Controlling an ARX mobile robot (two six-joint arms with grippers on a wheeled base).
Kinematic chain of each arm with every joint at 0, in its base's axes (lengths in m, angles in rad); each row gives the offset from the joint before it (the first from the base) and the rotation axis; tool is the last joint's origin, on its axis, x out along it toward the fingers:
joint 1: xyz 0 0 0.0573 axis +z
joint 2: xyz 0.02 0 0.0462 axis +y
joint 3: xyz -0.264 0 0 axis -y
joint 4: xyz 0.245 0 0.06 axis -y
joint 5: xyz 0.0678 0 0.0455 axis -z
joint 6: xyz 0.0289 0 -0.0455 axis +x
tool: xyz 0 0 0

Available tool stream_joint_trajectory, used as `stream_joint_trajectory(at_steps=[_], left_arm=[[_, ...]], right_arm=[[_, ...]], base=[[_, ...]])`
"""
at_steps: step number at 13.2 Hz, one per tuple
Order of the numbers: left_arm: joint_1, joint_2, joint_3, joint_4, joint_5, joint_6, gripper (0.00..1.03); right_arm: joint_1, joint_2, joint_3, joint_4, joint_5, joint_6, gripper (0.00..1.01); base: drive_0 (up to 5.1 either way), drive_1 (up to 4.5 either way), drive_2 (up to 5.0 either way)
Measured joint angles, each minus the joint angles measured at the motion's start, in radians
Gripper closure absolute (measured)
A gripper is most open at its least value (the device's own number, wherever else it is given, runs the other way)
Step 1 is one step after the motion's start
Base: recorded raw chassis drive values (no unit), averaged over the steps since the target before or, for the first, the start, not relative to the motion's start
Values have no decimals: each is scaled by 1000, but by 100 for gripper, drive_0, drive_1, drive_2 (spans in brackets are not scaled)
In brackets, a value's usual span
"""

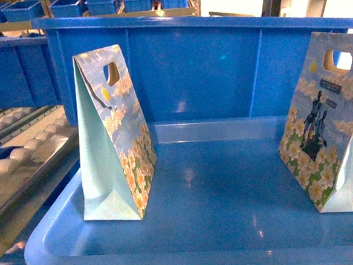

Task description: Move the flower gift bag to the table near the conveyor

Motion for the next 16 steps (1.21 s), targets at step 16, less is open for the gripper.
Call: stream_joint_trajectory(at_steps=[16], left_arm=[[137, 631, 97, 633, 204, -43, 5]], right_arm=[[303, 534, 139, 517, 170, -45, 3]], base=[[0, 0, 0]])
